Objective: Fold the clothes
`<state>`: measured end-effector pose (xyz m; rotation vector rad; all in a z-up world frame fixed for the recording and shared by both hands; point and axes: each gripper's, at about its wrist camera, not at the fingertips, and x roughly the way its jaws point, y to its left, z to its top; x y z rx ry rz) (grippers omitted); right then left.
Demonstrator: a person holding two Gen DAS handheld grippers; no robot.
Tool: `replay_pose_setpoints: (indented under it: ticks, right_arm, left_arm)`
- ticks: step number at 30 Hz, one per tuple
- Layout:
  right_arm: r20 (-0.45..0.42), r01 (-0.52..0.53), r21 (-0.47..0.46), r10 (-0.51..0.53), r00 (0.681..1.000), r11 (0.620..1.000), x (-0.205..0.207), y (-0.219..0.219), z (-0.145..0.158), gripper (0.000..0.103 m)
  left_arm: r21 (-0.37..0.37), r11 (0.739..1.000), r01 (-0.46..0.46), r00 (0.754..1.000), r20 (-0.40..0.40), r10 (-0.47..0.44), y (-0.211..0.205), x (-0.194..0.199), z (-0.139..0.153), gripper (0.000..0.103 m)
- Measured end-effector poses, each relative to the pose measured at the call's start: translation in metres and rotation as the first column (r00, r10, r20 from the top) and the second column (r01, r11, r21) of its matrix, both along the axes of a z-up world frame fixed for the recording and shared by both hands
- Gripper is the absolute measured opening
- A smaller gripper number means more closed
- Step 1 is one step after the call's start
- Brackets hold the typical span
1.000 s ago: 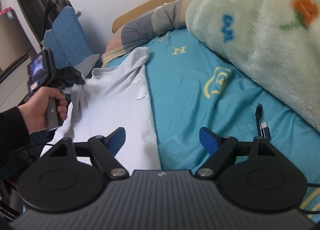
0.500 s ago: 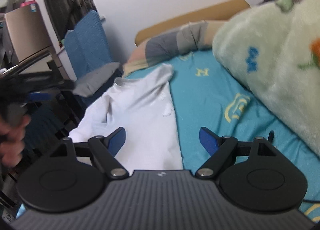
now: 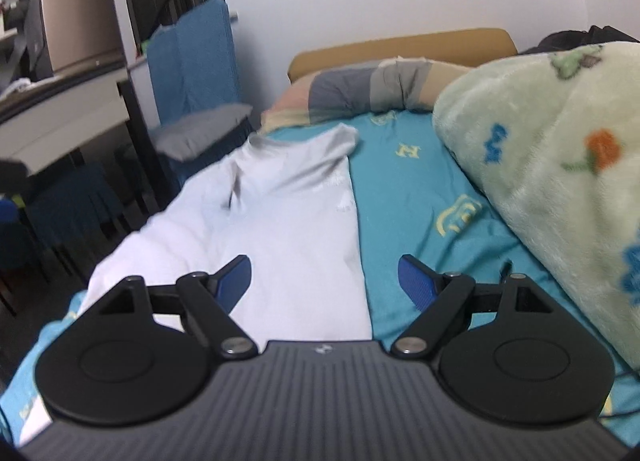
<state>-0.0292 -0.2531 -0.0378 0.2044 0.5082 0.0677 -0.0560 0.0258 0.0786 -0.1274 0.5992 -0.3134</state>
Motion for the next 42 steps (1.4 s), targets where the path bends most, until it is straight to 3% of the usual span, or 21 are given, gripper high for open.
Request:
replay_pose_setpoints:
  ticks: [4,8,11,15,18,23,28,30,32,33,35,36,37,39,40,42]
  right_arm:
    - [-0.042,-0.059,-0.048,0.057,0.998,0.997,-0.004,0.013,0.001,0.082]
    - [-0.071,-0.106,-0.083,0.100,0.992,0.991,0.017,0.035,0.005,0.082]
    - [-0.103,-0.175,-0.138,0.161,0.982,0.975,0.054,0.064,0.008,0.082]
    - [-0.142,-0.305,-0.192,0.281,0.949,0.933,0.121,0.127,0.015,0.081]
    - [-0.179,-0.407,-0.202,0.376,0.909,0.891,0.179,0.186,0.012,0.081]
    - [-0.282,-0.600,-0.219,0.538,0.794,0.770,0.267,0.299,-0.018,0.081]
    - [-0.404,-0.708,-0.418,0.582,0.706,0.569,0.313,0.399,-0.072,0.081]
    - [-0.457,-0.752,-0.451,0.599,0.658,0.481,0.321,0.423,-0.091,0.081]
    - [-0.523,-0.774,-0.481,0.574,0.630,0.411,0.330,0.439,-0.110,0.081]
    - [-0.553,-0.771,-0.503,0.540,0.634,0.390,0.336,0.444,-0.120,0.078]
    - [-0.563,-0.748,-0.549,0.495,0.661,0.374,0.343,0.449,-0.129,0.068]
    - [-0.562,-0.743,-0.549,0.488,0.668,0.384,0.344,0.449,-0.128,0.058]
    - [-0.561,-0.738,-0.547,0.482,0.673,0.394,0.346,0.449,-0.128,0.035]
    - [-0.522,-0.713,-0.552,0.487,0.700,0.433,0.345,0.443,-0.116,0.016]
    - [-0.502,-0.699,-0.554,0.489,0.714,0.452,0.345,0.441,-0.110,0.013]
    - [-0.378,-0.609,-0.578,0.484,0.790,0.543,0.338,0.413,-0.082,0.011]
  left_arm:
    - [-0.022,0.999,-0.026,1.000,-0.017,0.026,0.019,-0.004,0.009,0.102]
    - [-0.024,0.999,-0.046,0.999,-0.002,0.045,0.036,-0.001,0.015,0.102]
    - [-0.017,0.998,-0.061,0.998,0.017,0.062,0.050,0.007,0.018,0.102]
    - [-0.111,0.988,-0.103,0.994,0.016,0.105,0.083,0.023,0.015,0.102]
    - [-0.167,0.966,-0.198,0.980,-0.022,0.197,0.113,0.042,0.002,0.102]
    - [-0.217,0.889,-0.403,0.915,-0.129,0.383,0.158,0.077,-0.028,0.102]
    - [-0.170,0.827,-0.535,0.844,-0.157,0.514,0.180,0.104,-0.051,0.101]
    - [-0.159,0.810,-0.564,0.823,-0.180,0.538,0.185,0.113,-0.061,0.101]
    - [-0.149,0.793,-0.591,0.803,-0.207,0.559,0.189,0.122,-0.070,0.101]
    - [-0.144,0.785,-0.602,0.793,-0.222,0.567,0.191,0.126,-0.075,0.100]
    - [-0.139,0.775,-0.616,0.779,-0.250,0.575,0.193,0.133,-0.082,0.099]
    - [-0.139,0.775,-0.617,0.779,-0.253,0.574,0.193,0.133,-0.084,0.099]
    - [-0.136,0.776,-0.616,0.779,-0.250,0.575,0.193,0.132,-0.085,0.099]
    - [-0.129,0.775,-0.618,0.779,-0.232,0.582,0.191,0.128,-0.085,0.099]
    - [-0.128,0.774,-0.620,0.779,-0.220,0.587,0.190,0.125,-0.084,0.099]
    - [-0.127,0.770,-0.626,0.776,-0.198,0.599,0.190,0.123,-0.083,0.099]
